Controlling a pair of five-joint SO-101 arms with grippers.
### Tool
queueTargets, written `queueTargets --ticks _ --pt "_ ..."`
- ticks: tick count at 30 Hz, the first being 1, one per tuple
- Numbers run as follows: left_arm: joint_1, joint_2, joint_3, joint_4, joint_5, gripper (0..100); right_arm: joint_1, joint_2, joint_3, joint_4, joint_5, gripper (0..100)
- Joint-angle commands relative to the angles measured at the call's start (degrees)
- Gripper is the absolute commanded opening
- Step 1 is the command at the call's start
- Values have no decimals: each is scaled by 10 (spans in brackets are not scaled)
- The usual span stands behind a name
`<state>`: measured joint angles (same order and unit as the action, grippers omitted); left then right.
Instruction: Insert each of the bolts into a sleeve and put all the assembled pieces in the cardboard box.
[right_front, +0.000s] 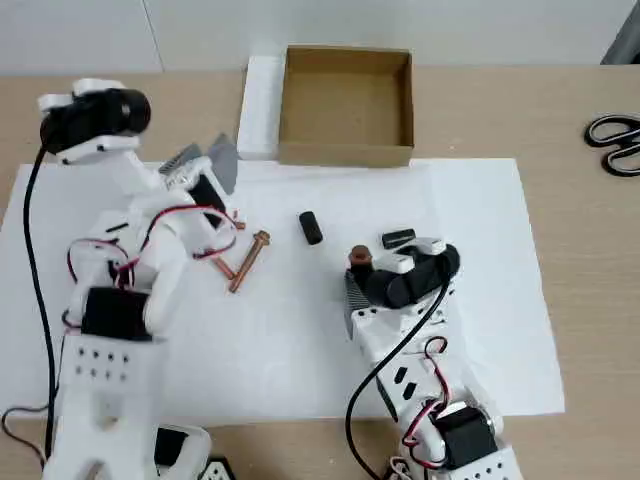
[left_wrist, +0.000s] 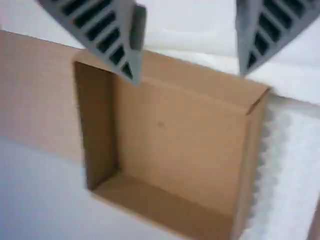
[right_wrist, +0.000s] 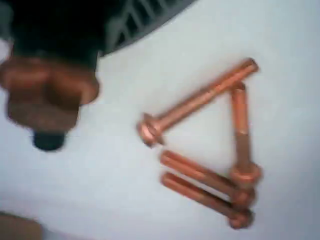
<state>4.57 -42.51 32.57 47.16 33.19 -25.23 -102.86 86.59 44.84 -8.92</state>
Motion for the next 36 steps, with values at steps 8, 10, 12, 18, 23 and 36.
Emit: queueTargets --ticks 8,10,12,18,23,36 --pt "-43 93 -27 -3 8 119 65 14 -9 2 -6 4" --pt "-43 102 -25 -1 8 119 80 47 -18 -6 -6 4" --pt "-43 106 -25 -1 9 119 99 99 -35 -29 -8 4" --pt "-41 109 -19 -2 24 119 119 343 -175 -80 -11 4" --pt "-40 109 5 -4 25 119 133 545 -331 -80 -28 4" --pt "-42 109 7 -1 25 119 153 897 -689 -85 -27 5"
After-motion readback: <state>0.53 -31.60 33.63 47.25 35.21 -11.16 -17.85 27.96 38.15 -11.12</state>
